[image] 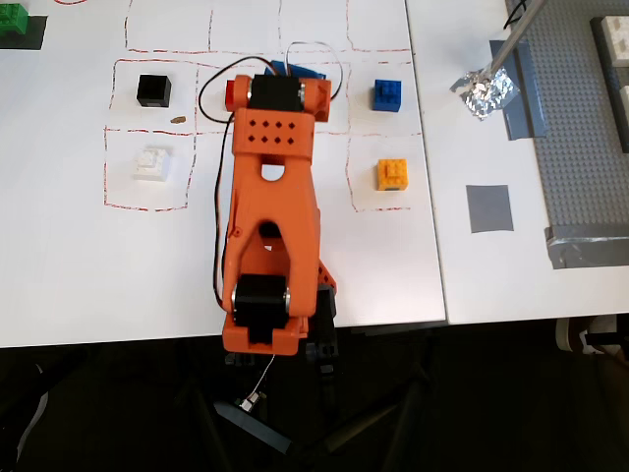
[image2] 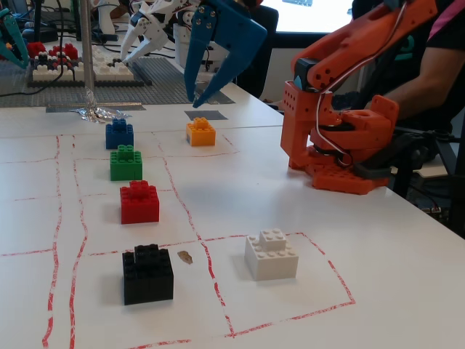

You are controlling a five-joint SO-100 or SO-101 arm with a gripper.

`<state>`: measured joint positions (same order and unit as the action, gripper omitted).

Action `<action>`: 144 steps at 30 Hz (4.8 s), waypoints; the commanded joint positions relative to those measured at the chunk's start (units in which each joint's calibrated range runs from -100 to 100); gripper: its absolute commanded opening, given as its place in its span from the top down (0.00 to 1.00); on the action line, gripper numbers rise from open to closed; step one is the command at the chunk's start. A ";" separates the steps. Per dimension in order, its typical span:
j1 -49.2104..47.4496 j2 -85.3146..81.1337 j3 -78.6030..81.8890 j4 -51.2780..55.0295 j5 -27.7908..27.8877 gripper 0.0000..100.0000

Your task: Grab the block and put it in the grey marker

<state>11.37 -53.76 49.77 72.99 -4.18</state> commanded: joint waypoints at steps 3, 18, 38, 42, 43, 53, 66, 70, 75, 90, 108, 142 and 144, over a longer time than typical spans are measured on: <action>5.88 4.95 -12.06 4.23 -1.81 1.00; 26.88 21.06 -26.66 17.30 -2.10 1.00; 43.91 36.57 -36.54 25.38 -5.42 0.94; 45.05 39.15 -37.54 26.36 -6.64 0.84; 45.32 39.59 -37.63 26.36 -6.98 0.80; 43.20 46.48 -38.90 26.52 -12.31 0.58; 36.05 55.10 -38.80 18.93 -17.58 0.56; 35.44 57.59 -38.44 15.99 -18.61 0.57; 36.85 61.21 -38.35 13.46 -18.66 0.58; 42.05 66.90 -39.44 8.32 -18.17 0.63; 44.26 63.37 -43.79 9.79 -16.21 1.00; 72.49 67.85 -75.52 21.13 39.22 1.00; 74.17 69.06 -75.16 19.17 40.83 1.00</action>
<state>83.35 18.26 -19.84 94.77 34.51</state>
